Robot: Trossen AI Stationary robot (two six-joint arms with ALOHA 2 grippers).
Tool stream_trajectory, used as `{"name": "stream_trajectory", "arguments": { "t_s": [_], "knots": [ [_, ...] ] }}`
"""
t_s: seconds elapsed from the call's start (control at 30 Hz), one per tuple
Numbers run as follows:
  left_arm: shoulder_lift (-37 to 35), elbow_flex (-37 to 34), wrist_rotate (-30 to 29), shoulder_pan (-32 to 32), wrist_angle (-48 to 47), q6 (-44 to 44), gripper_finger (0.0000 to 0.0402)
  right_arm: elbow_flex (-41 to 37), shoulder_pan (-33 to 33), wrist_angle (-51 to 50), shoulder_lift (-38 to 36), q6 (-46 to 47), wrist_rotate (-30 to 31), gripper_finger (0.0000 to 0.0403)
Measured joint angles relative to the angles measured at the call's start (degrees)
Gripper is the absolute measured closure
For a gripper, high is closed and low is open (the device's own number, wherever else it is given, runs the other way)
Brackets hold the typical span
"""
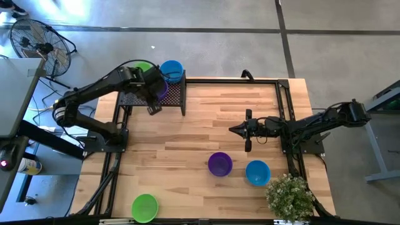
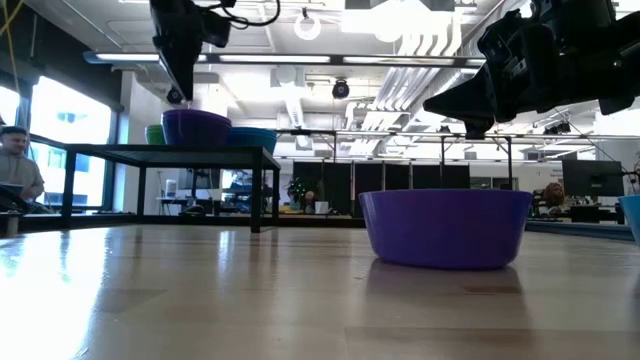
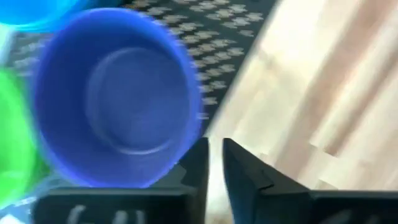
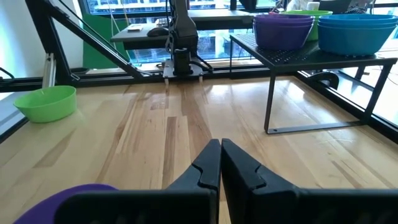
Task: Pick & Place Mini bowls
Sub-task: Stack the green bowl on top of the green bowl on the shelf
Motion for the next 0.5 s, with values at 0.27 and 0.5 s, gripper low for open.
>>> {"name": "stream_trajectory", "arguments": {
  "t_s": [0.27, 0.5],
  "knots": [
    [-0.4, -0.1, -2.0, -12.1, 0.2, -7.1, 0.0396, 0.0, 0.0, 0.0, 0.0, 0.0, 0.0, 0.0402],
    [-0.4, -5.6, -1.8, -25.7, 13.8, -12.2, 0.0400, 0.0, 0.0, 0.0, 0.0, 0.0, 0.0, 0.0402]
  ]
}}
